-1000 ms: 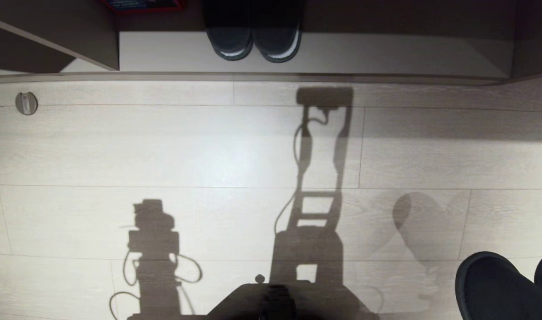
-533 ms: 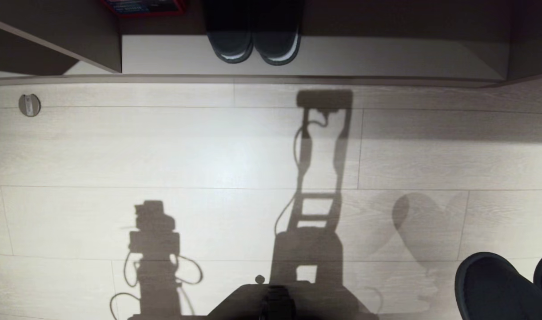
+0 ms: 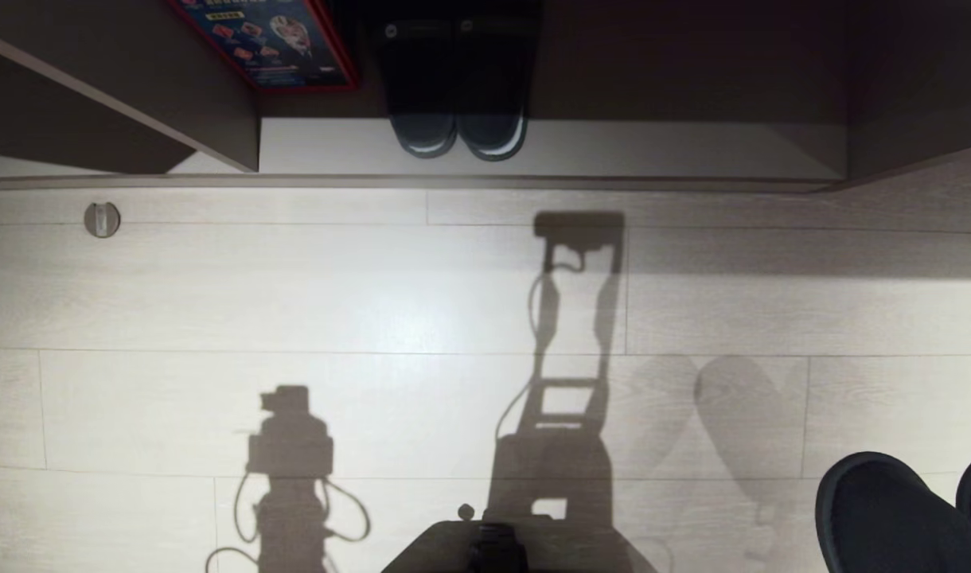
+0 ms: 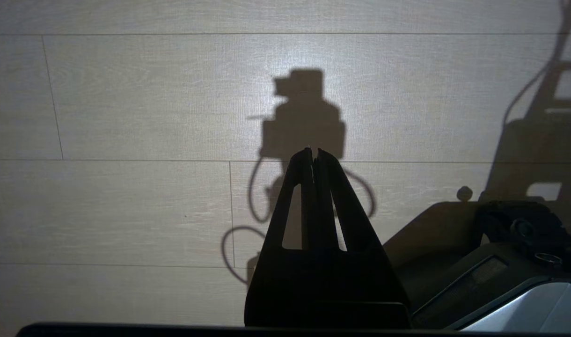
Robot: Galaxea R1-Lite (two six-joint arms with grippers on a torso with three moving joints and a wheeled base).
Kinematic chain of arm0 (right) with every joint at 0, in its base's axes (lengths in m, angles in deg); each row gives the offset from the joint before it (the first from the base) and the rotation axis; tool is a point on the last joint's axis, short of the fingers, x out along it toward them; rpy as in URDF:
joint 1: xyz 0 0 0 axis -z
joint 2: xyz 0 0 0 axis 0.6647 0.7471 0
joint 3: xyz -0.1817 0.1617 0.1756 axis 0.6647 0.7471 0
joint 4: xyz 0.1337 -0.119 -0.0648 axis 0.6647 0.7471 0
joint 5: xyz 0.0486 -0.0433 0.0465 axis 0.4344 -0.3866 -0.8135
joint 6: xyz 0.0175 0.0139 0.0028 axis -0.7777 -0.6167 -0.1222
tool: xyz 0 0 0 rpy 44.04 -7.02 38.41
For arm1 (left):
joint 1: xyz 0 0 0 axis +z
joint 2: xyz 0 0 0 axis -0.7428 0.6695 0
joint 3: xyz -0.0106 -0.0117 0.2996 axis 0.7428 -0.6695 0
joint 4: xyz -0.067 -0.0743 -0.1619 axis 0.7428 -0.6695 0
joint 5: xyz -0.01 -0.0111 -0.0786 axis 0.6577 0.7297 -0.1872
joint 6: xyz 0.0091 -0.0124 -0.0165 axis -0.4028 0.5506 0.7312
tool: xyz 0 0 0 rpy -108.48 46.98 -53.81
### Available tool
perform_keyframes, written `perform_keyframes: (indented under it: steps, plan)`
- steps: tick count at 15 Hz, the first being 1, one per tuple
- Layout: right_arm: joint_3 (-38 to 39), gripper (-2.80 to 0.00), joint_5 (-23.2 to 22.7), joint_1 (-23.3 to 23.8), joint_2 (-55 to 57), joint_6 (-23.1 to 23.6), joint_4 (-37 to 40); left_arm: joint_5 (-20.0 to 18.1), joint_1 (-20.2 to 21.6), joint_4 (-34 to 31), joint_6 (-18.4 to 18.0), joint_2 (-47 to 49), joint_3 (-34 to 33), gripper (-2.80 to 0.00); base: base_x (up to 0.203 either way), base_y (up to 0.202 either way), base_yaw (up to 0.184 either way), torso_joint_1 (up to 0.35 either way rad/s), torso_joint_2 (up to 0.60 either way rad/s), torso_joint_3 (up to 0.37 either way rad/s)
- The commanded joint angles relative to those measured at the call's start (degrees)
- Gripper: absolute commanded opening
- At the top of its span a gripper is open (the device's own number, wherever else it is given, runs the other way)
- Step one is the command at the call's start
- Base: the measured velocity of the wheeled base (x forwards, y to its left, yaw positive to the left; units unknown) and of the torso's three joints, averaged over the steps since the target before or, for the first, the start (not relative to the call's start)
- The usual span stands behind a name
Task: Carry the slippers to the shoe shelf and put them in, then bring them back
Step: Place the slippers on the floor
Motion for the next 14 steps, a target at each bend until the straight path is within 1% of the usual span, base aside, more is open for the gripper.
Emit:
perform_keyframes:
  steps: [1,14]
  plan:
    - [0.08,-2.8,0.0,-0.02,0.12,0.01,-0.02,0.01,0.06,0.03,0.02,0.05,0.0,-2.8,0.0,0.0,0.0,0.002,0.0,0.212]
    - [0.09,-2.8,0.0,-0.02,0.21,-0.17,-0.02,0.01,-0.02,0.03,0.02,0.05,0.0,-2.8,0.0,0.0,0.0,0.0,0.0,0.203]
